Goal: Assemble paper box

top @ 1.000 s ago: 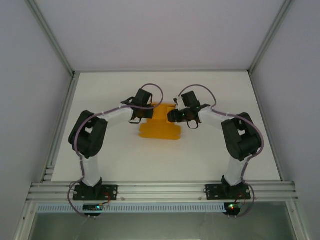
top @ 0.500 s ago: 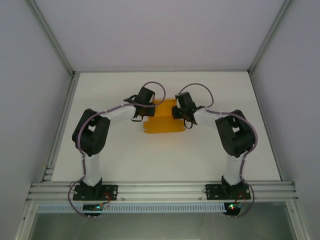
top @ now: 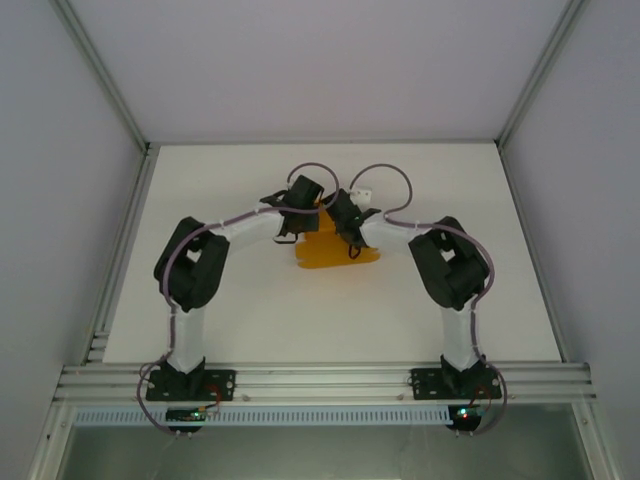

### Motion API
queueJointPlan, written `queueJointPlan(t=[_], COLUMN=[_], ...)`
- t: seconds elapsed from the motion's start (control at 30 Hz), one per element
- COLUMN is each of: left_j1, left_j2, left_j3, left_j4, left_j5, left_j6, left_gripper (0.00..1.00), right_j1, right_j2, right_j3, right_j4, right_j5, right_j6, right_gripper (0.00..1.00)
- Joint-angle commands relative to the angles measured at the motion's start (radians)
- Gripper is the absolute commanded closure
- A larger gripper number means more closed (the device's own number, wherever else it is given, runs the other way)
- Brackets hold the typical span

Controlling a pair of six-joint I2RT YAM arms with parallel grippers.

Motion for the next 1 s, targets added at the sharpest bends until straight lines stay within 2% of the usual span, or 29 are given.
queueJointPlan(t=[0.0,0.13,0.47,0.63,0.8,0.97], left_j1=[-0.012,-0.008,-0.01,-0.01,-0.011,-0.012], left_j2=[0.02,0.02,-0.008,-0.019,-0.028,-0.031], left_j3=[0.029,0.025,-0.031,-0.048,-0.072,-0.077], left_j4=[-0.188,-0.184,-0.057,-0.036,-0.014,-0.017], left_j5=[-0.057,-0.056,0.054,0.068,0.091,0.088], left_j6=[-0.14,-0.152,-0.048,-0.001,0.038,0.057], left_gripper=[1.0,1.0,1.0,1.0,1.0,1.0], right_j1=[-0.033,-0.057,-0.101,-0.134,-0.172,-0.18], right_j2=[0.079,0.036,-0.093,-0.156,-0.2,-0.219], right_j3=[0.007,-0.066,-0.317,-0.383,-0.419,-0.397], right_j4=[-0.25,-0.112,0.427,0.504,0.559,0.536], right_j5=[0.249,0.165,-0.105,-0.225,-0.352,-0.359], right_j6=[0.245,0.197,-0.156,-0.22,-0.255,-0.291], right_gripper=[1.0,1.0,1.0,1.0,0.85,0.76])
